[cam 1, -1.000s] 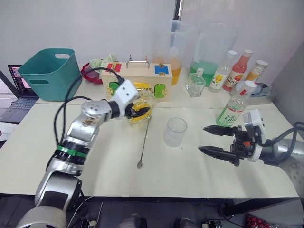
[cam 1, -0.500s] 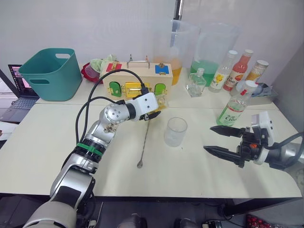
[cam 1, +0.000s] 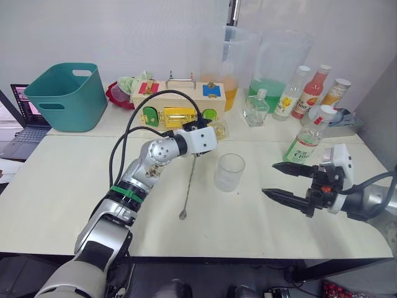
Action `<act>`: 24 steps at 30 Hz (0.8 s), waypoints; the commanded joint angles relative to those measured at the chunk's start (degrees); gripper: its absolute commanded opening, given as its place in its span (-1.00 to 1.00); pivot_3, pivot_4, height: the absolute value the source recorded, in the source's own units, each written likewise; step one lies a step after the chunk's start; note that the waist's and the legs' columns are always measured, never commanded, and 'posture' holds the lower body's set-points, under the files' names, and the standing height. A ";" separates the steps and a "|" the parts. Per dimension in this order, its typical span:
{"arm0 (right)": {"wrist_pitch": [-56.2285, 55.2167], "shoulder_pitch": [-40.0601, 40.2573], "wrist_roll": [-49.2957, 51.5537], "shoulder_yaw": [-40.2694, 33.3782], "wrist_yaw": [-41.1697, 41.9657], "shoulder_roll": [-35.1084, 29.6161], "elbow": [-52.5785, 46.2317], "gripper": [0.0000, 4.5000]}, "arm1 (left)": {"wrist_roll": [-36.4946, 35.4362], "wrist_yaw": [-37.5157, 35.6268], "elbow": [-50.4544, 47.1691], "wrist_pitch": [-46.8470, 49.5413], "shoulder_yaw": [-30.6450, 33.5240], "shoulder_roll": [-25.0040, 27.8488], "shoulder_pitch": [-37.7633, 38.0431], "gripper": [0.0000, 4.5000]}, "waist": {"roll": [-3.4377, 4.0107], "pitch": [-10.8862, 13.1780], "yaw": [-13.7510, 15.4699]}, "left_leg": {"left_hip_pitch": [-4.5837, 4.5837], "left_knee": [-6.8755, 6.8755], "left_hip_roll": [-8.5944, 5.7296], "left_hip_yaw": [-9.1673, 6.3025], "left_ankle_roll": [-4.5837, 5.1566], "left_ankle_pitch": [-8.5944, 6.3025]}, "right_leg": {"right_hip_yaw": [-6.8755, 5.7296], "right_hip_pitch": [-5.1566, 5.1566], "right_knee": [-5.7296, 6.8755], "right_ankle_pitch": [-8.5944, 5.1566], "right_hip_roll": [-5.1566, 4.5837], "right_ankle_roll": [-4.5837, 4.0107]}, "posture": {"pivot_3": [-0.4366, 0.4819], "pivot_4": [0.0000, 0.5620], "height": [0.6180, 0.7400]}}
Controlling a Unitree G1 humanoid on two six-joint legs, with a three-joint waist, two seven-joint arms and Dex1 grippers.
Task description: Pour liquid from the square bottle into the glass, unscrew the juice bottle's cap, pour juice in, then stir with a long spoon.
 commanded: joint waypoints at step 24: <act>2.41 -0.22 2.97 -1.61 -2.65 -0.33 -2.75 0.99 | 17.59 17.41 1.21 -16.76 -4.21 -0.17 -4.57 0.24 | 0.00 0.00 0.09 | -0.14 0.17 0.00 0.00 0.15 -0.09 | -0.01 -0.06 0.01 0.03 -0.06 0.05 | -0.05 -0.47 1.00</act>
